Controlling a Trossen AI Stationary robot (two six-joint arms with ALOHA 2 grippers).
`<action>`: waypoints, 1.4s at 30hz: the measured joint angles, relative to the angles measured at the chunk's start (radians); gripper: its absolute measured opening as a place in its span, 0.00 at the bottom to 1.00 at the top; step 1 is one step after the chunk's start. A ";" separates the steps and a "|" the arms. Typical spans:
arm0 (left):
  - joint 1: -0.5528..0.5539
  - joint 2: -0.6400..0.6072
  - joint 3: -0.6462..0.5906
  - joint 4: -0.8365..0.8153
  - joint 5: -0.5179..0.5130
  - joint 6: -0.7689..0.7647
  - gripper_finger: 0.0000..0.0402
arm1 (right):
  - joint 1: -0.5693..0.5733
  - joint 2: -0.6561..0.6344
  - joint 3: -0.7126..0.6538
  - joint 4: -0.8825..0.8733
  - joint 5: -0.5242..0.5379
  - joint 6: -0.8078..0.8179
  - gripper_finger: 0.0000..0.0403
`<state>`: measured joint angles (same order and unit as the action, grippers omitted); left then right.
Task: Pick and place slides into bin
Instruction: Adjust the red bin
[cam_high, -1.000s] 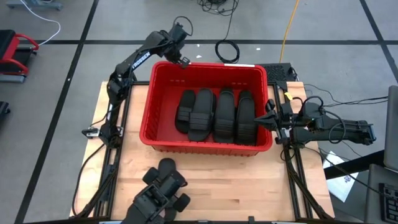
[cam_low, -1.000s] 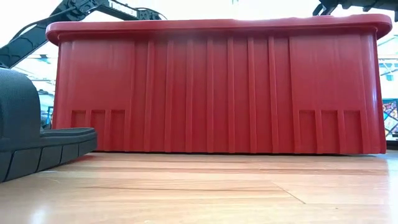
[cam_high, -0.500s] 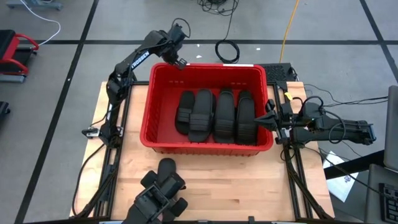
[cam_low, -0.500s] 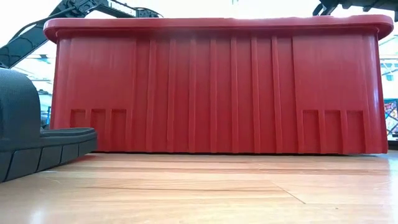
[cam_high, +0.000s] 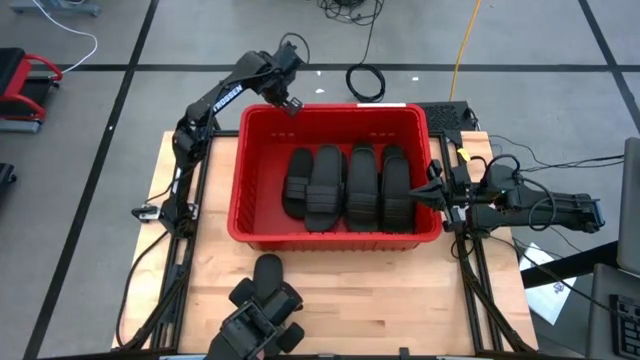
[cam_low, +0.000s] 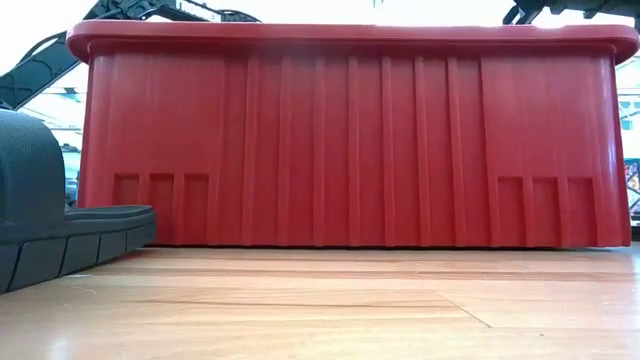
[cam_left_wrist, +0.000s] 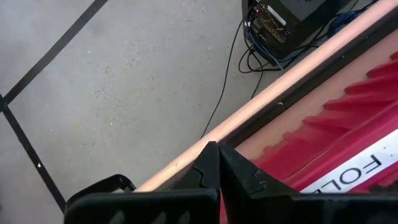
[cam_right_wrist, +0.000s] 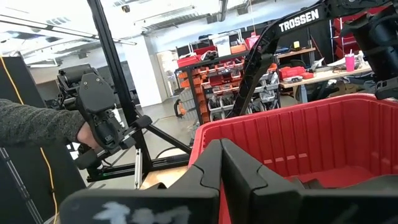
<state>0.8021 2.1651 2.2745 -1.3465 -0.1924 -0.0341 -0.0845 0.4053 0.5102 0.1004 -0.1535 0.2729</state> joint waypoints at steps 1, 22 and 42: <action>0.000 0.000 0.000 0.002 -0.006 -0.001 0.00 | 0.000 0.000 0.000 0.000 0.000 0.000 0.00; 0.010 -0.188 -0.002 0.041 0.043 0.111 0.00 | 0.000 -0.005 0.000 0.001 0.036 -0.031 0.00; -0.041 -0.201 -0.183 -0.223 0.061 0.119 0.00 | 0.000 -0.007 0.000 0.008 0.075 -0.026 0.00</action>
<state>0.7611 1.9644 2.0912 -1.5696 -0.1314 0.0851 -0.0845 0.3981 0.5104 0.1080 -0.0788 0.2466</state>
